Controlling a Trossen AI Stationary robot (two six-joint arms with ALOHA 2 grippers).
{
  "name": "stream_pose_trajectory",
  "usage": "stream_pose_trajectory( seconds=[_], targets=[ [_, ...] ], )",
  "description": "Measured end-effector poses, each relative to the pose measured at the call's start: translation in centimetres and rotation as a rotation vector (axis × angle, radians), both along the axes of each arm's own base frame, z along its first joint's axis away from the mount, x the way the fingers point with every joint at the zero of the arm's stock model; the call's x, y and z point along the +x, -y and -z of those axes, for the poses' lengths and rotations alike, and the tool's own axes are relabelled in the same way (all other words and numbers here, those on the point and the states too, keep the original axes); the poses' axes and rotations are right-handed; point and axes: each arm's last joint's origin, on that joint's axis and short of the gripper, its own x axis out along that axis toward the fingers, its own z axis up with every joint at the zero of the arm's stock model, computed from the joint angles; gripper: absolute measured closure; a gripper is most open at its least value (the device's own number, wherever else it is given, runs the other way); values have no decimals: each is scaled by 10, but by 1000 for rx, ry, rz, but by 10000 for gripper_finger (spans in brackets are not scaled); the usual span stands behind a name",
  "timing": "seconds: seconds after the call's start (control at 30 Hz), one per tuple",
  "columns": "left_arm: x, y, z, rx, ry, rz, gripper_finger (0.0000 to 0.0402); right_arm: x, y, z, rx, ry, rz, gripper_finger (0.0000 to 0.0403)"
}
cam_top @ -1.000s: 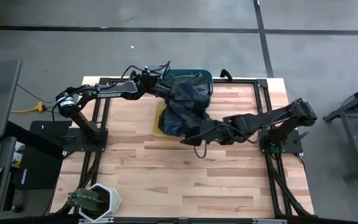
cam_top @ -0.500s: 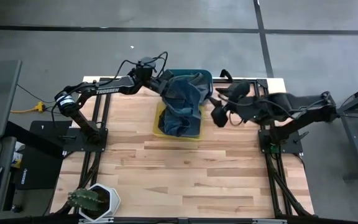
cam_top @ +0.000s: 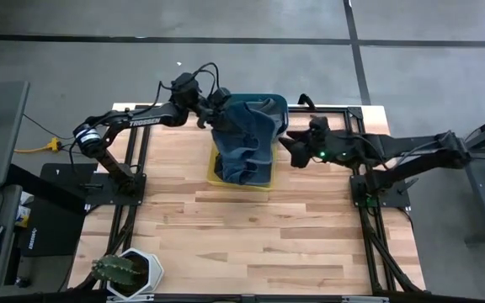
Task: Pick & Place hat
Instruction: Put the blue cap into the yellow bin
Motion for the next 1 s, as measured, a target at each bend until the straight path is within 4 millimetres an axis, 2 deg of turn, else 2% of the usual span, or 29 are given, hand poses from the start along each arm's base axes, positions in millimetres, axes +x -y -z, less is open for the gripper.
stream_pose_trajectory(
  seconds=[0.3, 0.57, 0.73, 1.0],
  targets=[
    [-4, 1, -8, 56, 60, 20, 401, -24, 15, 46, 153, 319, -46, 191],
    [-5, 2, -12, 58, 85, 16, 401, -26, 21, 89, 248, 460, -78, 192],
    [-5, 2, -14, 60, 106, -2, 401, -28, 23, 95, 259, 493, -72, 192],
    [-5, 4, -18, 53, 133, -16, 401, -11, 31, 105, 263, 502, -82, 192]
  ],
)
